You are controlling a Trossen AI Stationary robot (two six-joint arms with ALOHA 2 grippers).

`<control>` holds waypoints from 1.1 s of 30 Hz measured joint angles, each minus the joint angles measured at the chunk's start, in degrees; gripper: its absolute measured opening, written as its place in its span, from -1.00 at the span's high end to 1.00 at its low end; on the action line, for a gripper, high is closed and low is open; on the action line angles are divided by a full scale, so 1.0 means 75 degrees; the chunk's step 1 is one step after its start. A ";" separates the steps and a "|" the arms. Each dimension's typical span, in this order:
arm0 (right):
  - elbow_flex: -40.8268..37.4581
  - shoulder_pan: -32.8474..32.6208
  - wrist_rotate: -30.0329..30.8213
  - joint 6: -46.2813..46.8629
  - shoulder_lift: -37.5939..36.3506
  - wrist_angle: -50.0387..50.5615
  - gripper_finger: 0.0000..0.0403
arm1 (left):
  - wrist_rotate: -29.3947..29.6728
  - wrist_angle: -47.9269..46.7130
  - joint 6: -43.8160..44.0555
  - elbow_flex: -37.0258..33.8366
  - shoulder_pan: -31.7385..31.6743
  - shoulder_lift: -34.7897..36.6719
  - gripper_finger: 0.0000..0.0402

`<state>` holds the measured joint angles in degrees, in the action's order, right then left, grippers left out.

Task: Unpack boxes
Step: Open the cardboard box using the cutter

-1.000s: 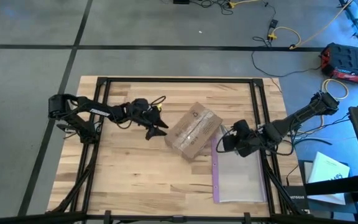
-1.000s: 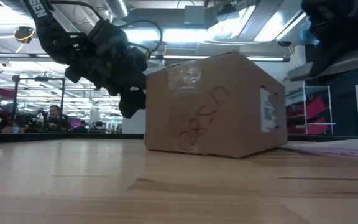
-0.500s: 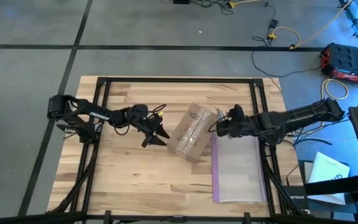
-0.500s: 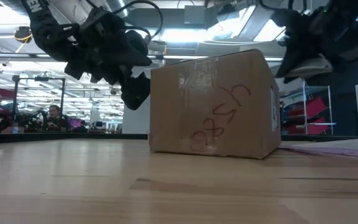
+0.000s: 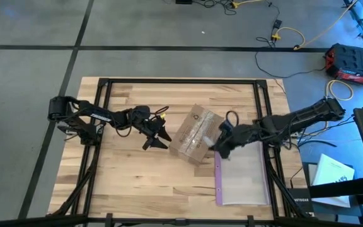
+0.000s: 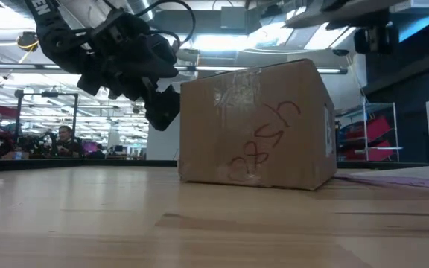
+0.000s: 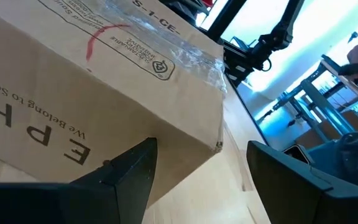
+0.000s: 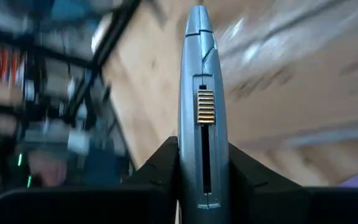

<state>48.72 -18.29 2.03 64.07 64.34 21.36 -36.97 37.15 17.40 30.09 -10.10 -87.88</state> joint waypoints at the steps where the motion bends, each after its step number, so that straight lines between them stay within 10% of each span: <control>1: 0.0138 -0.0116 -0.0145 -0.0050 0.0175 0.0034 0.69 | 0.0000 0.0006 -0.0015 0.0000 0.0019 0.0000 -0.18; 20: 0.2502 -0.1977 0.0239 -0.0358 0.3456 0.2917 0.69 | 0.0360 -0.0445 -0.0380 0.0000 0.0951 -0.0003 -0.18; 33: 0.2633 -0.1899 0.1445 -0.0012 0.3672 0.4557 0.69 | 0.1719 0.0019 0.0131 0.0000 0.1604 -0.0003 -0.18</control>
<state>68.47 -32.54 12.87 63.99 91.88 55.53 -24.08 37.29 18.38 30.09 1.94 -87.90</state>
